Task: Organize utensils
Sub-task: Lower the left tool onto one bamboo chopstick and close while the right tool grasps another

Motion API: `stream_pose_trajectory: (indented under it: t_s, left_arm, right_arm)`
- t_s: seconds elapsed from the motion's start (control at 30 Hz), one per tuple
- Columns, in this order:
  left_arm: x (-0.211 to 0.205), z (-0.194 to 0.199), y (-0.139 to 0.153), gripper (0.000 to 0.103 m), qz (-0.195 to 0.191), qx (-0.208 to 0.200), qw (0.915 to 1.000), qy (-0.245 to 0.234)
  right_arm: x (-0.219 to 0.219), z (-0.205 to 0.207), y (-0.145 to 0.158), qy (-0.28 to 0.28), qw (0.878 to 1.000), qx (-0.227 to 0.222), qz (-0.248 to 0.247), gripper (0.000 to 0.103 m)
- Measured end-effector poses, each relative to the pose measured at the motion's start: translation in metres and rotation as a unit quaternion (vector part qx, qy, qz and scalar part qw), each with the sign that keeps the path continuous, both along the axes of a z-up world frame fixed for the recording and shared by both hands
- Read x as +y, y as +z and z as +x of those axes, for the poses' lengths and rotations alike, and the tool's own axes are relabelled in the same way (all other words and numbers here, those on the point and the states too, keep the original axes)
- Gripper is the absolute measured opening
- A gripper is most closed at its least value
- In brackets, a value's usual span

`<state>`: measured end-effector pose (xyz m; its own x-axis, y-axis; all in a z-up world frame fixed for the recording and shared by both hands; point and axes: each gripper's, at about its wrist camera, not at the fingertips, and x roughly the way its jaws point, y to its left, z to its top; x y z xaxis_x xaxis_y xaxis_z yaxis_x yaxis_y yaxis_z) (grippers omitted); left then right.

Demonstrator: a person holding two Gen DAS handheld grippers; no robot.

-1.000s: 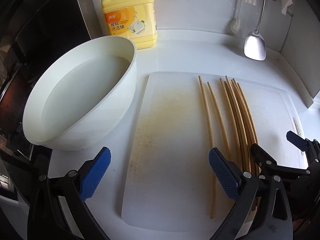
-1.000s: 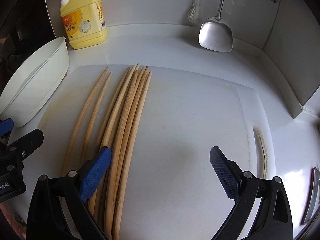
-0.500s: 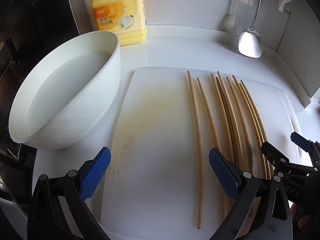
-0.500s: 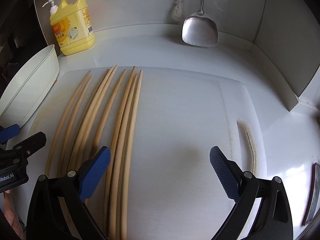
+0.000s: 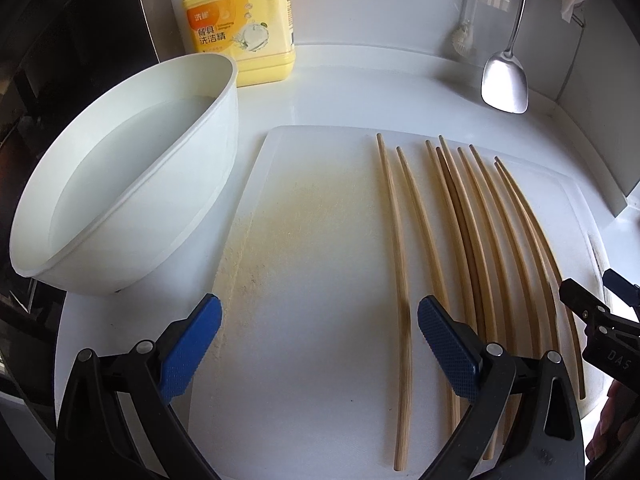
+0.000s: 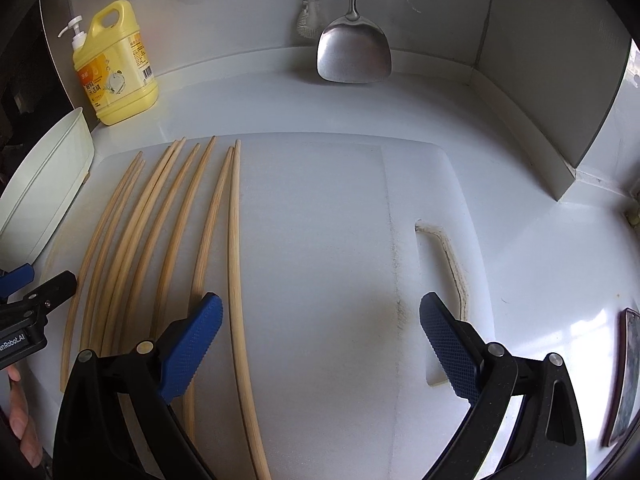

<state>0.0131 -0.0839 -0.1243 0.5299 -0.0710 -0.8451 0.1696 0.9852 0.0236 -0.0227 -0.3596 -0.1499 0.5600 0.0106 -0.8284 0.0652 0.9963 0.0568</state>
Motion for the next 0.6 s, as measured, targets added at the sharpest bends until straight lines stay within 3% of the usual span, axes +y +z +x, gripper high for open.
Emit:
stream_pose_trajectory:
  t_s: [0.37, 0.6]
  left_arm:
    - [-0.006, 0.013, -0.009, 0.097, 0.012, 0.009, 0.9997, 0.017]
    - [-0.007, 0.021, -0.010, 0.098, 0.004, 0.014, 0.9996, 0.026]
  right_arm:
    - [0.007, 0.009, 0.002, -0.007, 0.999, -0.015, -0.035, 0.094]
    - [0.012, 0.016, 0.001, 0.016, 0.998, -0.023, -0.052, 0.092]
